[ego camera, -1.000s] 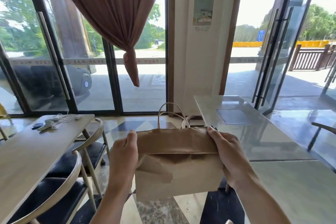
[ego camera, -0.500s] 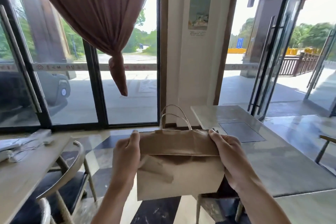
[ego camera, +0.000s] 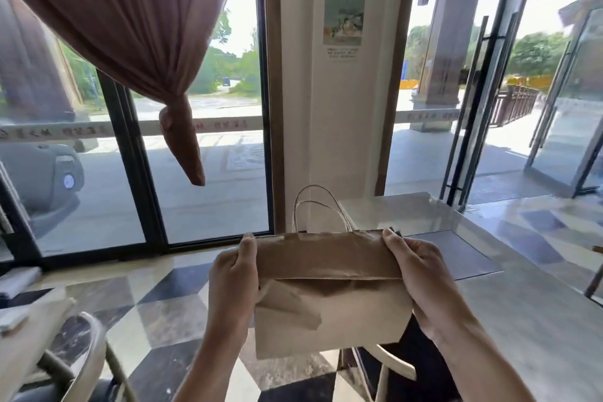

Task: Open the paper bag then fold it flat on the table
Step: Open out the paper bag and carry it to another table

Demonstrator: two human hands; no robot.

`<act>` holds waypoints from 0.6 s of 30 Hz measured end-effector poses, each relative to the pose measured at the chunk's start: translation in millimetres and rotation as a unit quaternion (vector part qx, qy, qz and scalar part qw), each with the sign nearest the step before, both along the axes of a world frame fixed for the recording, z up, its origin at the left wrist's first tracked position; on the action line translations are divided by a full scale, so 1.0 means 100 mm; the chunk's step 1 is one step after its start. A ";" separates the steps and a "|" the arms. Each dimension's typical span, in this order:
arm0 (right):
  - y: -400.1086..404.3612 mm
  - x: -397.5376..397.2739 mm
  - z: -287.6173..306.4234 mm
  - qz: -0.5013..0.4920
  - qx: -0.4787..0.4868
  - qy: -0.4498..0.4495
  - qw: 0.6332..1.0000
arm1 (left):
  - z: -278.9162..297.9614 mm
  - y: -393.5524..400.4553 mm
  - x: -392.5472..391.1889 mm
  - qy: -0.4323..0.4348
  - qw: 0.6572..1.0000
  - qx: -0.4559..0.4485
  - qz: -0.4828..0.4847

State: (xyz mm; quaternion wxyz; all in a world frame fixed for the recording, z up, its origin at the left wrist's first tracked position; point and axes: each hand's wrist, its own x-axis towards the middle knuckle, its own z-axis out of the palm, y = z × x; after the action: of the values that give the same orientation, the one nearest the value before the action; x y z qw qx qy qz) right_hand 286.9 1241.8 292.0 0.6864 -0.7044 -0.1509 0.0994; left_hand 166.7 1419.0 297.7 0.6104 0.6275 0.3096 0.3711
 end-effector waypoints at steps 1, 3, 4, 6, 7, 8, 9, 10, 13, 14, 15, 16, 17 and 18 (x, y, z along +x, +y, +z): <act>0.10 0.16 -0.02 -0.004 -0.001 -0.003 1.000 | 0.00 0.09 0.17 -0.003 1.000 0.000 -0.006; 0.29 0.54 -0.07 -0.020 -0.011 -0.012 1.000 | 0.01 0.28 0.53 -0.004 1.000 0.014 -0.014; 0.38 0.73 -0.08 -0.031 -0.025 -0.022 0.999 | 0.00 0.38 0.72 0.001 1.000 0.024 -0.014; 0.56 1.14 -0.09 -0.049 -0.067 -0.051 0.995 | 0.00 0.60 1.12 0.001 0.999 0.031 -0.022; 0.65 1.34 -0.09 -0.060 -0.084 -0.064 0.993 | 0.01 0.72 1.33 -0.001 0.999 0.029 -0.031; 0.73 1.53 -0.08 -0.071 -0.097 -0.072 0.990 | 0.02 0.83 1.53 0.000 0.999 0.028 -0.039; 0.81 1.71 -0.08 -0.078 -0.107 -0.079 0.988 | 0.03 0.94 1.72 0.001 0.998 0.031 -0.047; 0.89 1.89 -0.08 -0.084 -0.113 -0.085 0.986 | 0.03 1.04 1.91 0.001 0.998 0.035 -0.054; 1.13 2.34 -0.05 -0.094 -0.118 -0.078 0.985 | 0.06 1.28 2.40 0.001 0.997 0.037 -0.068; 1.20 2.47 -0.05 -0.100 -0.119 -0.078 0.985 | 0.06 1.36 2.55 0.002 0.997 0.039 -0.070; 1.27 2.59 -0.08 -0.104 -0.119 -0.075 0.984 | 0.04 1.45 2.70 0.002 0.996 0.043 -0.074; 1.34 2.71 -0.10 -0.112 -0.119 -0.077 0.984 | 0.02 1.54 2.86 0.003 0.996 0.047 -0.082; 1.40 2.83 -0.13 -0.121 -0.122 -0.080 0.982 | -0.01 1.64 3.02 0.001 0.995 0.049 -0.092; 1.46 2.96 -0.15 -0.132 -0.125 -0.083 0.980 | -0.03 1.72 3.18 0.002 0.994 0.047 -0.103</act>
State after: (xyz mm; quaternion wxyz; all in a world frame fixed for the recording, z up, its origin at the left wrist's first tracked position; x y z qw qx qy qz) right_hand 582.9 1388.2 277.3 0.5849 -0.8043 -0.0993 -0.0330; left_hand 485.1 1591.5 294.5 0.6149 0.6847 0.2262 0.3191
